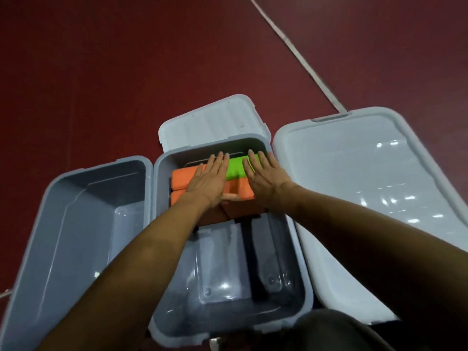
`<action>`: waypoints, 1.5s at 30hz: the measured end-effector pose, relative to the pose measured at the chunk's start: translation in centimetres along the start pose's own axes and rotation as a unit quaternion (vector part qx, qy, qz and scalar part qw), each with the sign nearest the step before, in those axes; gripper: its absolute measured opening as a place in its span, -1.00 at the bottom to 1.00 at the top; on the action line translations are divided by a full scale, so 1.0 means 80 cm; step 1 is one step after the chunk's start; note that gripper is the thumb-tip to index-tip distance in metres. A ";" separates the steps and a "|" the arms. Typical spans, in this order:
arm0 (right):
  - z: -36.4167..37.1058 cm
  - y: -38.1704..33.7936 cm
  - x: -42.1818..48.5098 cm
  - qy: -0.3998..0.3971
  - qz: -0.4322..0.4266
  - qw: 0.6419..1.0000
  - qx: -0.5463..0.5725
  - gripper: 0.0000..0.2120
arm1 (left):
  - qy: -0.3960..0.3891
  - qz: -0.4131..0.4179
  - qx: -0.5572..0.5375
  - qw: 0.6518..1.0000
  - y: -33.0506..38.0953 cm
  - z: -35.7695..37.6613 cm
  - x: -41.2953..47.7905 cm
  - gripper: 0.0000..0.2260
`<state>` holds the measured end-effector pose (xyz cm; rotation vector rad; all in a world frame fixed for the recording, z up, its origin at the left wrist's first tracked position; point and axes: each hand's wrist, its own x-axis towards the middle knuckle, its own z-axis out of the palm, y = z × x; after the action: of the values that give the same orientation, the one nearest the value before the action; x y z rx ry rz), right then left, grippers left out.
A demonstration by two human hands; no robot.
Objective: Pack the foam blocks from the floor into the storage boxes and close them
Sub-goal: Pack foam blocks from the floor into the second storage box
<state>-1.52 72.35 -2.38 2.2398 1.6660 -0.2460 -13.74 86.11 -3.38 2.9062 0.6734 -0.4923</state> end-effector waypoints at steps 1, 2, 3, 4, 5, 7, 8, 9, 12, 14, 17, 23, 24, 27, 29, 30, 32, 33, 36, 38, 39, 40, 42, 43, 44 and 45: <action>-0.013 0.006 -0.011 0.000 -0.005 1.000 -0.008 -0.23 | 0.003 0.008 0.007 1.000 0.010 -0.016 -0.001 0.10; -0.027 0.013 -0.022 -0.002 -0.006 1.000 -0.017 -0.23 | 0.009 0.014 0.008 1.000 0.021 -0.031 -0.002 0.08; -0.038 0.020 -0.033 -0.008 -0.003 1.000 -0.022 -0.24 | 0.019 0.019 0.005 1.000 0.032 -0.046 -0.003 0.05; -0.047 0.027 -0.042 -0.017 0.005 1.000 -0.020 -0.25 | 0.031 0.024 0.000 0.999 0.043 -0.060 -0.004 0.01; -0.055 0.033 -0.052 -0.027 0.015 0.999 -0.015 -0.25 | 0.043 0.032 -0.002 0.999 0.054 -0.073 -0.005 -0.04; -0.071 0.045 -0.075 -0.039 0.030 0.999 -0.021 -0.25 | 0.061 0.051 0.003 0.997 0.075 -0.096 -0.008 -0.12; -0.079 0.052 -0.088 -0.041 0.035 0.998 -0.029 -0.24 | 0.065 0.062 0.008 0.996 0.086 -0.107 -0.010 -0.14; -0.088 0.059 -0.102 -0.042 0.041 0.998 -0.038 -0.23 | 0.068 0.073 0.013 0.995 0.098 -0.119 -0.012 -0.16; -0.118 0.088 -0.139 -0.034 0.071 0.995 -0.056 -0.17 | 0.076 0.105 0.039 0.991 0.137 -0.162 -0.019 -0.18; -0.132 0.111 -0.161 -0.024 0.103 0.993 -0.048 -0.20 | 0.082 0.124 0.057 0.987 0.165 -0.191 -0.021 -0.17; -0.147 0.143 -0.196 -0.018 0.149 0.988 -0.041 -0.23 | 0.080 0.158 0.070 0.982 0.207 -0.226 -0.023 -0.15; -0.159 0.212 -0.277 -0.024 0.235 0.971 -0.047 -0.21 | 0.085 0.240 0.094 0.962 0.305 -0.275 -0.012 -0.15; -0.156 0.224 -0.292 -0.027 0.252 0.966 -0.043 -0.21 | 0.086 0.256 0.100 0.958 0.324 -0.281 -0.009 -0.16; -0.140 0.261 -0.337 -0.052 0.301 0.951 -0.041 -0.24 | 0.091 0.299 0.097 0.945 0.385 -0.294 0.000 -0.18; -0.124 0.284 -0.366 -0.075 0.334 0.939 -0.031 -0.23 | 0.090 0.327 0.090 0.936 0.425 -0.294 0.003 -0.19; -0.116 0.294 -0.381 -0.081 0.351 0.932 -0.026 -0.23 | 0.090 0.341 0.092 0.931 0.446 -0.292 0.004 -0.19; -0.100 0.309 -0.410 -0.090 0.381 0.920 -0.016 -0.22 | 0.088 0.368 0.101 0.920 0.486 -0.286 0.002 -0.20; -0.092 0.312 -0.426 -0.096 0.392 0.915 -0.011 -0.21 | 0.086 0.380 0.105 0.915 0.506 -0.281 0.001 -0.21; -0.062 0.322 -0.477 -0.111 0.417 0.902 -0.003 -0.17 | 0.080 0.409 0.110 0.902 0.568 -0.266 -0.004 -0.23; -0.043 0.335 -0.517 -0.129 0.441 0.888 0.009 -0.17 | 0.076 0.430 0.119 0.892 0.612 -0.256 -0.008 -0.24; -0.035 0.343 -0.538 -0.135 0.455 0.880 0.018 -0.17 | 0.075 0.441 0.124 0.886 0.635 -0.252 -0.012 -0.24; -0.027 0.351 -0.559 -0.139 0.468 0.872 0.026 -0.17 | 0.074 0.452 0.128 0.879 0.658 -0.247 -0.015 -0.25; -0.007 0.363 -0.601 -0.142 0.495 0.856 0.041 -0.16 | 0.072 0.474 0.136 0.867 0.706 -0.236 -0.022 -0.26; 0.006 0.367 -0.622 -0.144 0.505 0.849 0.050 -0.17 | 0.070 0.484 0.139 0.861 0.730 -0.228 -0.027 -0.27; 0.021 0.369 -0.644 -0.143 0.515 0.843 0.058 -0.18 | 0.065 0.493 0.142 0.856 0.753 -0.220 -0.033 -0.29; 0.038 0.370 -0.664 -0.138 0.526 0.837 0.065 -0.21 | 0.060 0.500 0.146 0.851 0.776 -0.212 -0.039 -0.30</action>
<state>11.03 16.14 17.43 2.6775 0.1316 -0.3623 16.11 32.48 16.13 3.0150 -0.9899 -0.2663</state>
